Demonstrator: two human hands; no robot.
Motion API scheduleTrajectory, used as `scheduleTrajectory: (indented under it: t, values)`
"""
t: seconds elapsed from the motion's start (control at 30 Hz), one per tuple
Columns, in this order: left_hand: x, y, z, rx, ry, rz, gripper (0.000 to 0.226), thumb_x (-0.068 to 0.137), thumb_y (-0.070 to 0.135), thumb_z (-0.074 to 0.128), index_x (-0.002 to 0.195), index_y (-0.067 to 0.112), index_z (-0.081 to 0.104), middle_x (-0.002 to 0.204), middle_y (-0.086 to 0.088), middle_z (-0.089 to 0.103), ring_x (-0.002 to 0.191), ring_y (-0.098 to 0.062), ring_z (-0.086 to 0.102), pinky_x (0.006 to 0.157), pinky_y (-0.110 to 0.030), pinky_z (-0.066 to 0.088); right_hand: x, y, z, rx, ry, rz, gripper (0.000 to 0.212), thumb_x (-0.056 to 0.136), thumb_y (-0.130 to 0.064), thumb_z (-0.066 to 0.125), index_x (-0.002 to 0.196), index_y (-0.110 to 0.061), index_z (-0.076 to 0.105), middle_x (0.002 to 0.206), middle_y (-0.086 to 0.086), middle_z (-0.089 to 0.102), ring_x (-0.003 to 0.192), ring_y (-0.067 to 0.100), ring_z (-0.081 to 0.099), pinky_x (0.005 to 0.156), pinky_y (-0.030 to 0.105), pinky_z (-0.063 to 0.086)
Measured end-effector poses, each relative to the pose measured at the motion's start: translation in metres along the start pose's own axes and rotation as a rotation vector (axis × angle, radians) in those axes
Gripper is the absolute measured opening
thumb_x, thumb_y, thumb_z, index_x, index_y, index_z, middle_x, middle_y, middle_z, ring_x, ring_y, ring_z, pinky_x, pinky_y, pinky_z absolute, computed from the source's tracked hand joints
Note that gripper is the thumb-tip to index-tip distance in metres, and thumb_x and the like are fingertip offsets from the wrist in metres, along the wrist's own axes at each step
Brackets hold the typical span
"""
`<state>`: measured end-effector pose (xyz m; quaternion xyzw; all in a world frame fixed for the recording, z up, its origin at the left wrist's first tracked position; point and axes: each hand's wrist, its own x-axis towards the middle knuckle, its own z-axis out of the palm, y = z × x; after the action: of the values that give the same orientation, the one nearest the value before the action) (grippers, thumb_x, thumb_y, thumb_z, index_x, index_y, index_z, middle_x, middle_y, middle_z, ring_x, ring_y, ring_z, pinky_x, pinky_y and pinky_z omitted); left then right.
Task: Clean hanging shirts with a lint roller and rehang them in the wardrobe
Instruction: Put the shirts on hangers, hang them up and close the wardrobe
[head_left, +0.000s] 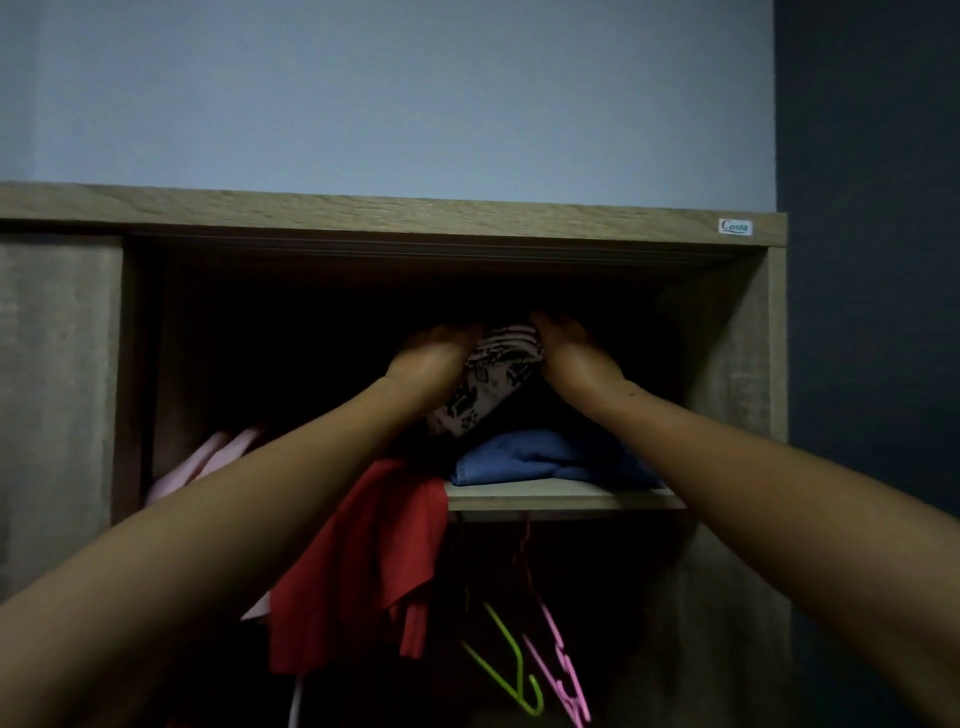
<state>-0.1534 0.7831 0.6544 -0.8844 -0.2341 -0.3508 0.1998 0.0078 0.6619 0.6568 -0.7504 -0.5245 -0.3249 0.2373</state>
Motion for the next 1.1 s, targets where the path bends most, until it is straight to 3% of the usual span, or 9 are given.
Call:
scheduleTrajectory:
  t: [0.17,0.3,0.4,0.6,0.73,0.83,0.93,1.03,1.1]
  values:
    - [0.018,0.035,-0.002,-0.021,0.176,0.163,0.066,0.093,0.007,0.053,0.155,0.017,0.029,0.157,-0.015,0.033,0.145,-0.039,0.026,0.113,-0.049,0.032,-0.006,0.041,-0.002,0.023,0.155,0.124,0.064,0.097,-0.012,0.05,0.154,-0.023,0.023,0.162,0.017,0.015,0.146,0.042,0.022,0.116,0.052,0.03]
    - [0.01,0.053,0.026,-0.009,-0.158,0.238,0.048,0.105,0.029,0.039,0.153,0.023,0.033,0.157,-0.01,0.036,0.141,-0.03,0.037,0.111,-0.037,0.031,-0.037,0.059,0.028,-0.067,-0.087,0.209,0.046,0.092,-0.022,0.057,0.136,-0.014,0.049,0.136,0.018,0.055,0.117,0.035,0.057,0.09,0.037,0.05]
    - [0.001,0.059,0.039,-0.139,-0.237,0.164,0.052,0.099,0.021,0.049,0.15,0.021,0.037,0.144,-0.013,0.051,0.124,-0.029,0.054,0.1,-0.035,0.042,-0.046,0.071,0.035,0.078,-0.2,0.301,0.038,0.09,-0.036,0.058,0.118,-0.01,0.065,0.117,0.016,0.068,0.104,0.034,0.065,0.078,0.031,0.049]
    - [0.003,0.043,0.036,-0.234,-0.345,-0.084,0.052,0.095,0.033,0.055,0.143,0.019,0.044,0.141,-0.013,0.055,0.123,-0.03,0.055,0.098,-0.032,0.043,-0.04,0.064,0.008,0.334,-0.242,0.191,0.073,0.083,-0.052,0.07,0.145,-0.023,0.044,0.135,0.006,0.059,0.118,0.023,0.058,0.091,0.027,0.044]
    - [0.006,0.043,0.039,-0.289,-0.38,-0.103,0.043,0.101,0.031,0.048,0.14,0.013,0.051,0.141,-0.014,0.055,0.124,-0.03,0.055,0.093,-0.026,0.039,-0.046,0.05,0.017,0.308,-0.181,0.073,0.059,0.091,-0.06,0.054,0.141,-0.029,0.049,0.137,0.002,0.06,0.124,0.022,0.057,0.101,0.031,0.045]
    - [0.008,0.059,0.034,-0.351,-0.318,-0.132,0.048,0.103,0.022,0.044,0.148,0.008,0.039,0.146,-0.019,0.049,0.128,-0.033,0.051,0.098,-0.029,0.038,-0.049,0.056,0.028,0.206,-0.217,0.049,0.047,0.092,-0.054,0.057,0.129,-0.025,0.057,0.126,0.004,0.066,0.115,0.025,0.062,0.096,0.04,0.05]
    - [0.012,0.067,0.029,-0.415,-0.338,-0.165,0.043,0.103,0.019,0.042,0.141,0.001,0.046,0.143,-0.022,0.05,0.127,-0.034,0.05,0.091,-0.029,0.037,-0.038,0.062,0.015,0.242,-0.163,0.087,0.045,0.094,-0.043,0.059,0.134,-0.021,0.055,0.134,0.008,0.061,0.121,0.028,0.057,0.103,0.037,0.045]
    - [0.008,0.064,0.036,-0.479,-0.403,-0.173,0.042,0.104,0.027,0.035,0.134,0.004,0.052,0.138,-0.02,0.053,0.119,-0.032,0.052,0.085,-0.028,0.033,-0.034,0.064,0.01,0.18,-0.286,0.115,0.047,0.098,-0.044,0.053,0.139,-0.021,0.052,0.139,0.008,0.057,0.124,0.027,0.055,0.096,0.029,0.041]
    - [-0.001,0.059,0.041,-0.525,-0.422,-0.171,0.045,0.105,0.037,0.03,0.137,0.012,0.05,0.138,-0.014,0.052,0.118,-0.028,0.052,0.093,-0.032,0.037,-0.042,0.062,0.016,0.083,-0.413,0.083,0.051,0.098,-0.057,0.043,0.138,-0.027,0.052,0.137,0.006,0.059,0.123,0.026,0.056,0.092,0.03,0.04]
